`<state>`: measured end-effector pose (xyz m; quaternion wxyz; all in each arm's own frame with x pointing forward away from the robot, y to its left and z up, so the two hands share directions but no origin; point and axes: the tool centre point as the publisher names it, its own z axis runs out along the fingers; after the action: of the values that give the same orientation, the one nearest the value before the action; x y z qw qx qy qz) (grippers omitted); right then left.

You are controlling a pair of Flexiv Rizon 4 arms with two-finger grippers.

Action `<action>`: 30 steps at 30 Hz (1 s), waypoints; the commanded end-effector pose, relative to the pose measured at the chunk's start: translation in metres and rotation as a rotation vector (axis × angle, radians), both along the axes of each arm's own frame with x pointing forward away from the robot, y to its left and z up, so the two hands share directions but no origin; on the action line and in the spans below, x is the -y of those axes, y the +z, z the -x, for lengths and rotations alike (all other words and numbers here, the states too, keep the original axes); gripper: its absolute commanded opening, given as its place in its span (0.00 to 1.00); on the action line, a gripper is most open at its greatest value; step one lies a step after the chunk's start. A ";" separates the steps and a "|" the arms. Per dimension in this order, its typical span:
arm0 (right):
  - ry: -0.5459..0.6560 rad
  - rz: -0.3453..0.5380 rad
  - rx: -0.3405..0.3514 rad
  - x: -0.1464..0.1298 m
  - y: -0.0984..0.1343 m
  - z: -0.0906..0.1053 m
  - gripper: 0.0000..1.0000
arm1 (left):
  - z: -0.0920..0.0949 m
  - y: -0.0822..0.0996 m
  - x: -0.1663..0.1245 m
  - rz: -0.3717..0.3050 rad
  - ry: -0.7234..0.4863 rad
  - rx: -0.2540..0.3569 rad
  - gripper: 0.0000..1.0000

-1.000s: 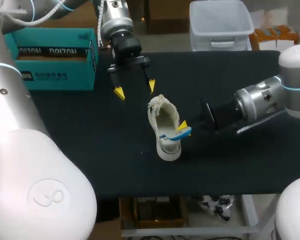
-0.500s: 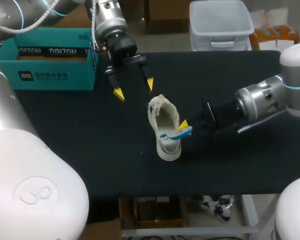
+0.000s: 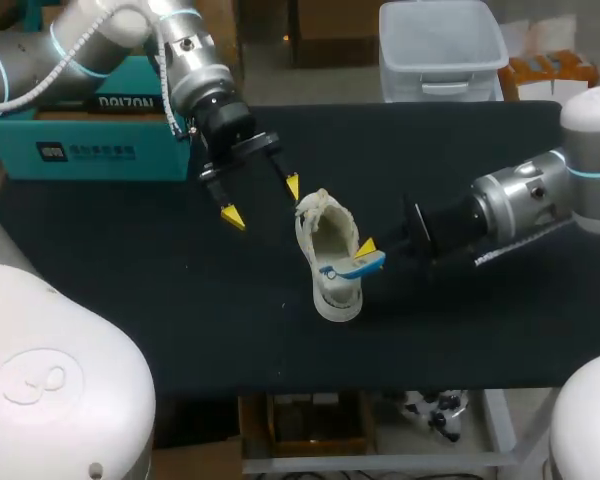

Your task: Open the shoe tongue, take the insole out of the shoe, put the insole back into the shoe, and pack the shoe into the shoebox

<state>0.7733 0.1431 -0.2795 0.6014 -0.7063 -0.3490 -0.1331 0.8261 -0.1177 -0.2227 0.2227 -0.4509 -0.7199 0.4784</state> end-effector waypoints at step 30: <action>-0.060 -0.079 0.038 -0.008 -0.010 -0.003 0.00 | 0.022 -0.025 0.005 0.348 0.526 0.088 1.00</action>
<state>0.7832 0.1495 -0.2780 0.6049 -0.6985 -0.3483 -0.1577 0.8125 -0.1198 -0.2482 0.0507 -0.3558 -0.7230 0.5900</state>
